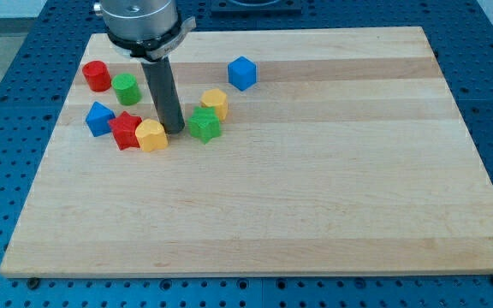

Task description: Move the green star to the right side of the hexagon

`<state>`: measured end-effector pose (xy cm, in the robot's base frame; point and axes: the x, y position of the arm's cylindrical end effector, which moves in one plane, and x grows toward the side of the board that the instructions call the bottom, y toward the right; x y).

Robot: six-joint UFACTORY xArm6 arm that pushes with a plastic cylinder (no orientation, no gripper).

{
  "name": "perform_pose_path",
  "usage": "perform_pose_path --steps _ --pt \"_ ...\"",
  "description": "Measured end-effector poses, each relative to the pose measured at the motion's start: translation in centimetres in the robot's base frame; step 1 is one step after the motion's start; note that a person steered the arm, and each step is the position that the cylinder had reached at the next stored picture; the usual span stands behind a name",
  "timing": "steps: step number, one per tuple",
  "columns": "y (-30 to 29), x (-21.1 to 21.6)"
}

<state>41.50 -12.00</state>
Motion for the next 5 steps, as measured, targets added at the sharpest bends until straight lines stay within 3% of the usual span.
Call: perform_pose_path --steps 3,5 --pt "7.3 0.0" --pt "6.9 4.4"
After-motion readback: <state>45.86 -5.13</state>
